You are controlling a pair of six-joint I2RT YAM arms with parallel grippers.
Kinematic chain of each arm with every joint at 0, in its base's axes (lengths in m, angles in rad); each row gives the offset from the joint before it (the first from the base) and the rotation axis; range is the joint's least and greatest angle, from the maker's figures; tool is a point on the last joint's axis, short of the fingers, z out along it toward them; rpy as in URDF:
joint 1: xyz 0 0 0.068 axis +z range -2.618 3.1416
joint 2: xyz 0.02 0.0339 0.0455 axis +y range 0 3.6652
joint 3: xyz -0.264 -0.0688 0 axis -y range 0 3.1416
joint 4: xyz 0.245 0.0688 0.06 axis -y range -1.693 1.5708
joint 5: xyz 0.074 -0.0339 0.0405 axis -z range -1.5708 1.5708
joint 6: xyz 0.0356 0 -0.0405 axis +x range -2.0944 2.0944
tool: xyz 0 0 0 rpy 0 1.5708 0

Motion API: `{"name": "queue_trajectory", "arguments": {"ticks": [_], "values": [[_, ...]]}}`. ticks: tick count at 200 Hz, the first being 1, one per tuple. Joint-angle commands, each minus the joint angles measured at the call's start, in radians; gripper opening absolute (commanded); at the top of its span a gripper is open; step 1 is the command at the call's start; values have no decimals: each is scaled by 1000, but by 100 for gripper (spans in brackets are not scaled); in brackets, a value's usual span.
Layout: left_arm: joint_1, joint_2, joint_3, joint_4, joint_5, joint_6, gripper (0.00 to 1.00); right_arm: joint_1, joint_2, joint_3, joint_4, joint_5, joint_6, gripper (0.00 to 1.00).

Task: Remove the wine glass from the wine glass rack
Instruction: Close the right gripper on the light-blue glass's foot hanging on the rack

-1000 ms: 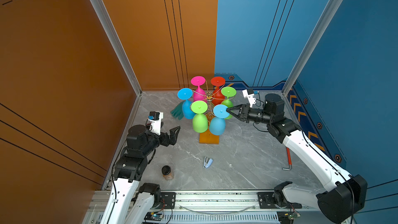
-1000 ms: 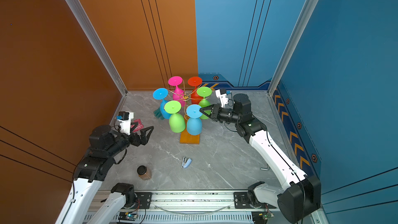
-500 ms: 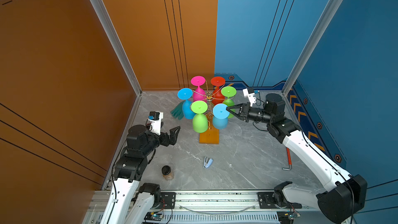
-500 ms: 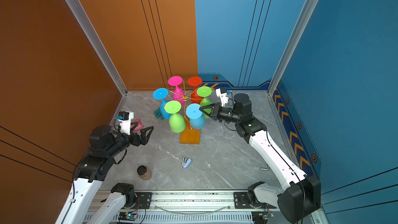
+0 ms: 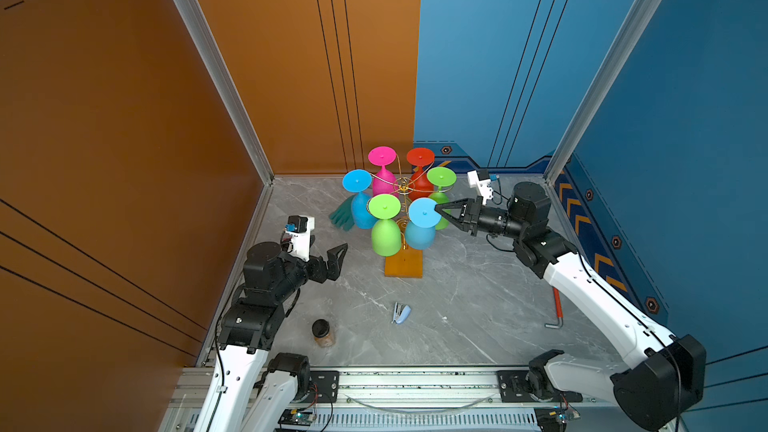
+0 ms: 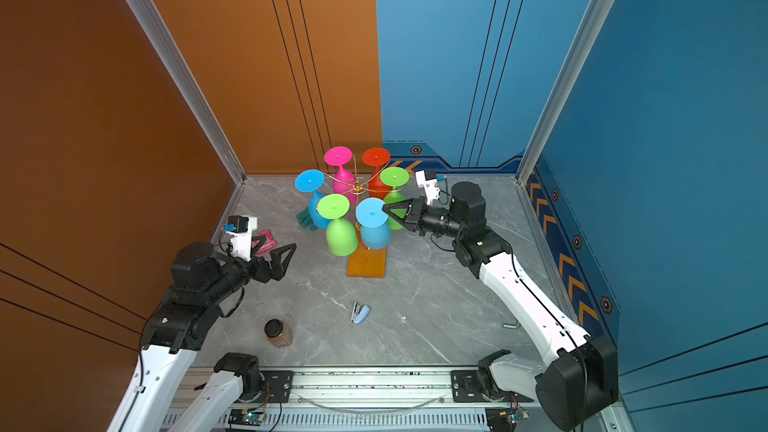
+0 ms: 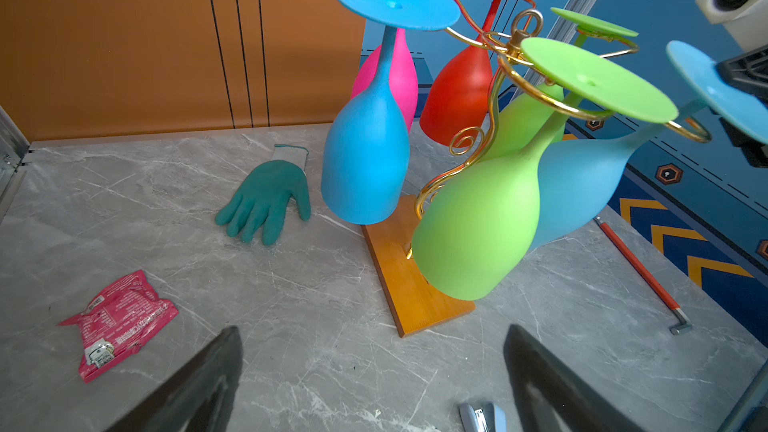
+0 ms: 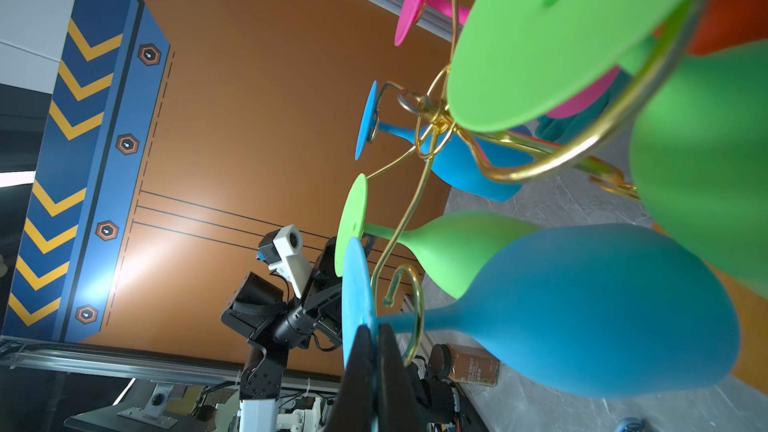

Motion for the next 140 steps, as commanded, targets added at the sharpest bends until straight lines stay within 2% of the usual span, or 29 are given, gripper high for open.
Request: {"name": "queue_trajectory", "arguments": {"ticks": [1,140], "values": [[-5,-10,-14,15,2,-7,98,9,-12,-1,45,-25,15,0],[-5,-19,-17,15,-2,-4,98,57,26,29,74,-21,21,0]]}}
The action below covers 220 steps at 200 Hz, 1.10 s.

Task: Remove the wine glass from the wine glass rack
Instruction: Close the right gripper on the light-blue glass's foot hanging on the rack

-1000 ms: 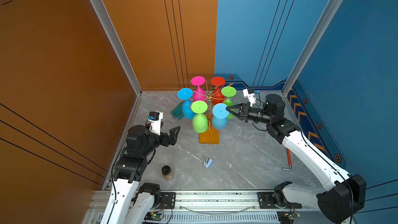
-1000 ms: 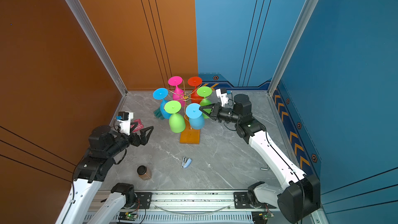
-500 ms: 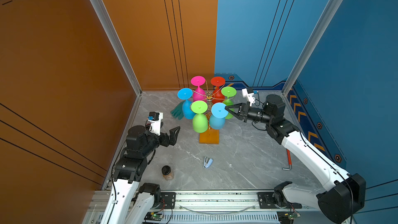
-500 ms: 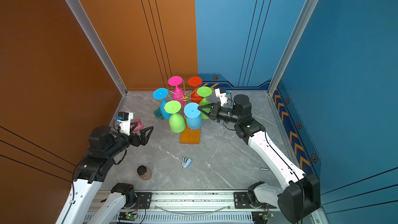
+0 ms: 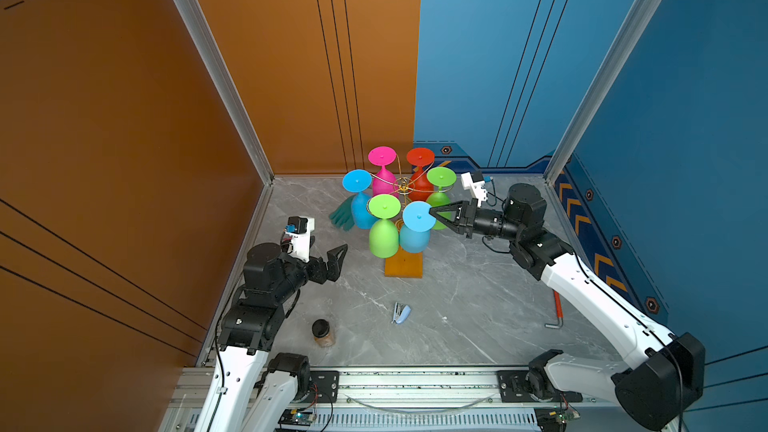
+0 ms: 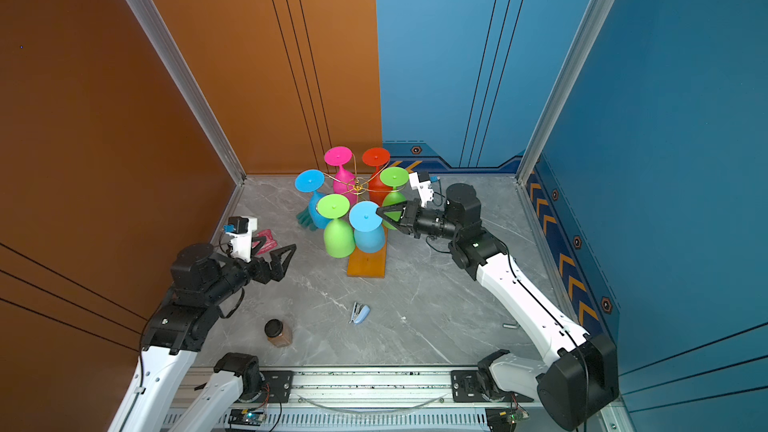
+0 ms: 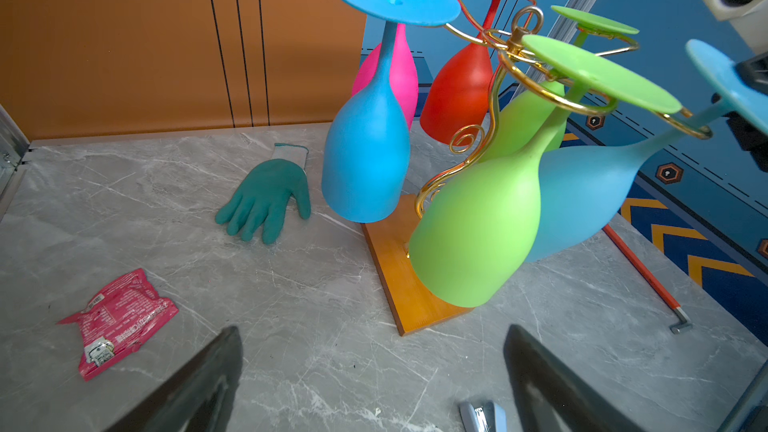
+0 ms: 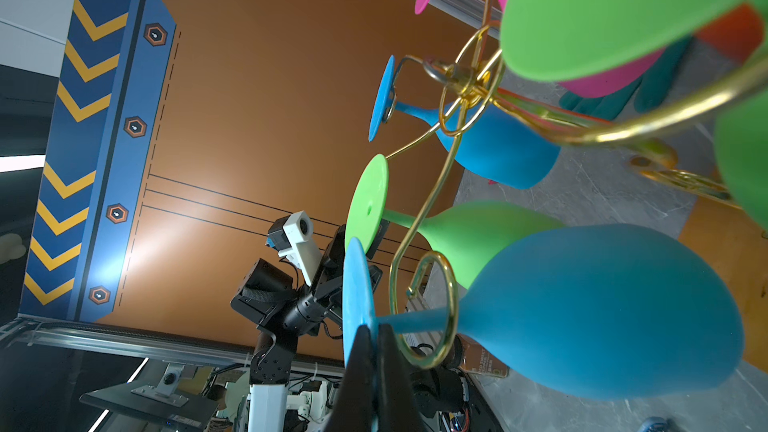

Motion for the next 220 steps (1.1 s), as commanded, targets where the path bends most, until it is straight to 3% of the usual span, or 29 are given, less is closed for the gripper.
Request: {"name": "queue_trajectory", "arguments": {"ticks": [1,150,220], "values": [[-5,-13,-10,15,-2,-3,98,12,20,28,55,-18,11,0],[-3,-15,-10,15,12,0,98,11,55,21,177,135,60,0],[-3,-23,-11,13,121,1,98,-22,34,-27,239,186,121,0]]}}
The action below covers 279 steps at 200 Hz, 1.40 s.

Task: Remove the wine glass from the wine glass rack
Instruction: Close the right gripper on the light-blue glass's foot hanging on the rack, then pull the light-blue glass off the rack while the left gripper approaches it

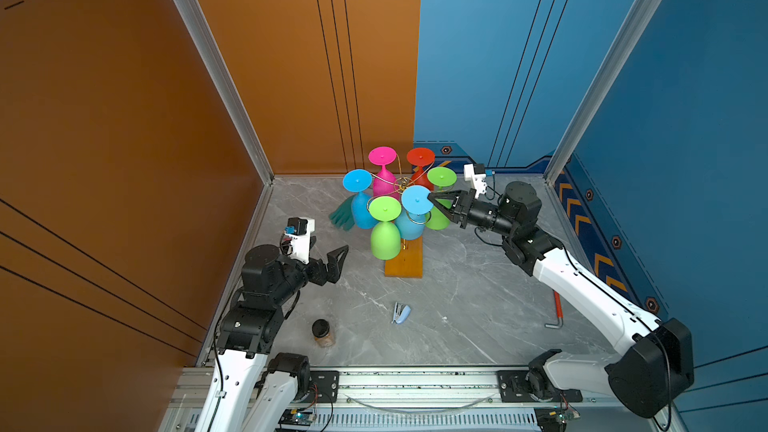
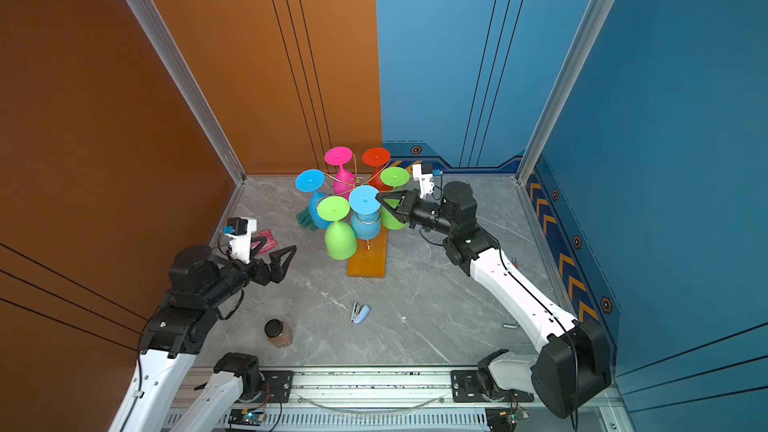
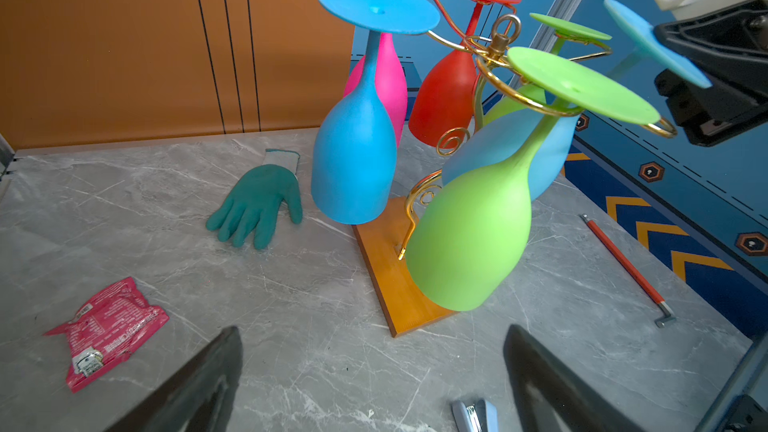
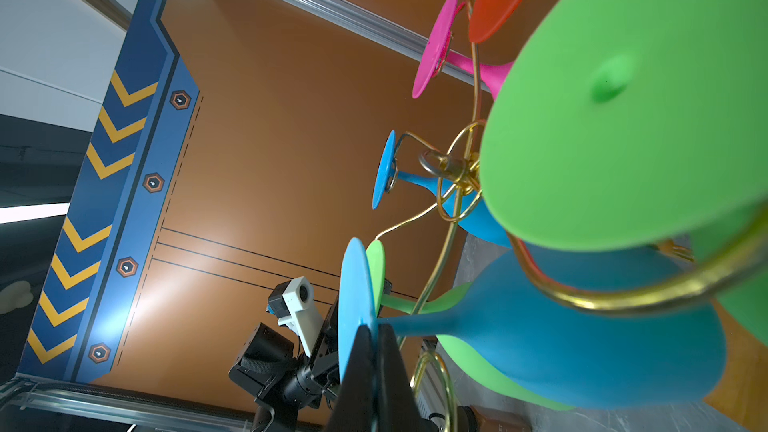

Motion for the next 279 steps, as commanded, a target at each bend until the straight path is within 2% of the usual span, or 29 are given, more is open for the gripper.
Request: {"name": "queue_trajectory", "arguments": {"ticks": [1,80,123,161,210,279], "values": [[-3,-13,-11,13,84,1,98,-21,-24,-22,67,49,21,0],[-7,2,31,-25,306,-68,98,-62,-81,-109,143,53,99,0],[-30,-7,37,-24,351,-128,98,-73,-133,-171,165,40,112,0],[-92,-18,43,-24,294,-223,99,-86,-173,-203,135,-27,73,0],[-239,-41,47,-23,190,-313,99,-99,-236,-233,5,-85,-37,0],[-402,70,87,35,149,-430,93,-104,-343,-184,-355,-150,-331,0]]}}
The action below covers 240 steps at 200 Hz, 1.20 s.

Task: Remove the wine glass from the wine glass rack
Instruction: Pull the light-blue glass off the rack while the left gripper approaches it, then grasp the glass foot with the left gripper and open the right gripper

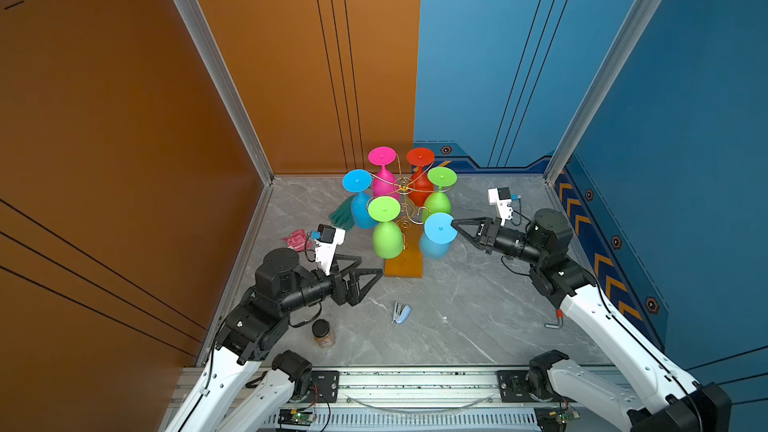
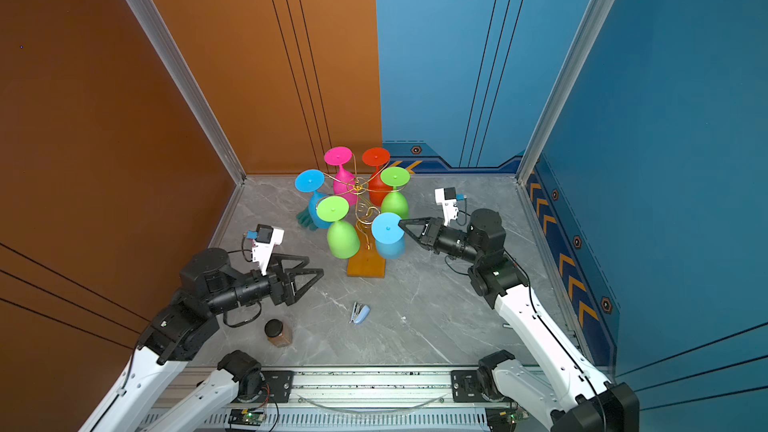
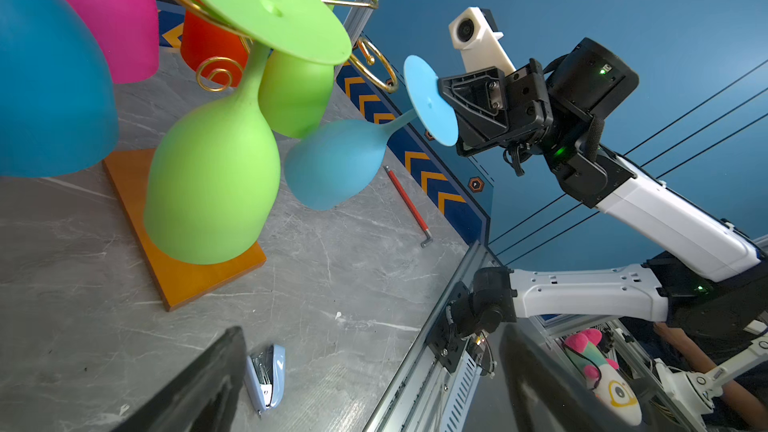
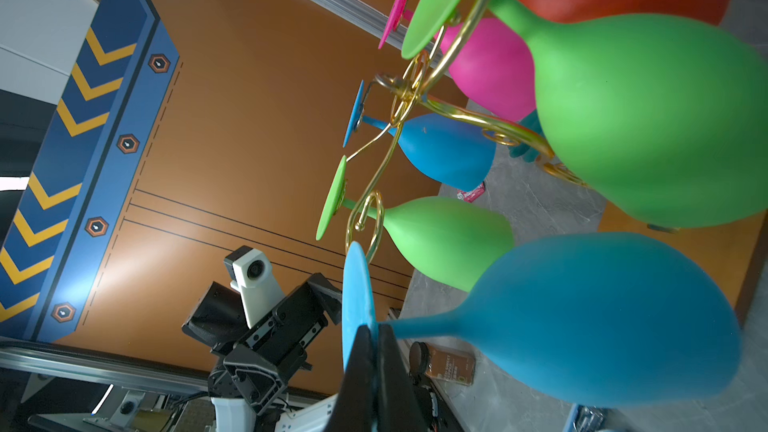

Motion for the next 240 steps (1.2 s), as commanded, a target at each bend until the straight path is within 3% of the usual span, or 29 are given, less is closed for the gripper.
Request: {"name": "queue_trajectory", "arguments": {"ticks": [1,43,45,94,176,240], "values": [[-51,42,37,34,-29,-61,93,-6,-36,44,-171,-55,-169,0],[-161,118,61,126,-18,-101,87,1,-94,65,-306,-128,-312,0],[-166,122,61,130,-15,-104,84,1,-99,65,-309,-131,-318,0],[-255,192,93,183,-22,-142,76,44,-157,71,-337,-175,-380,0],[-306,250,66,329,55,-195,56,138,-145,70,-341,-139,-431,0],[-322,294,62,345,83,-203,49,174,-144,67,-340,-106,-453,0]]}}
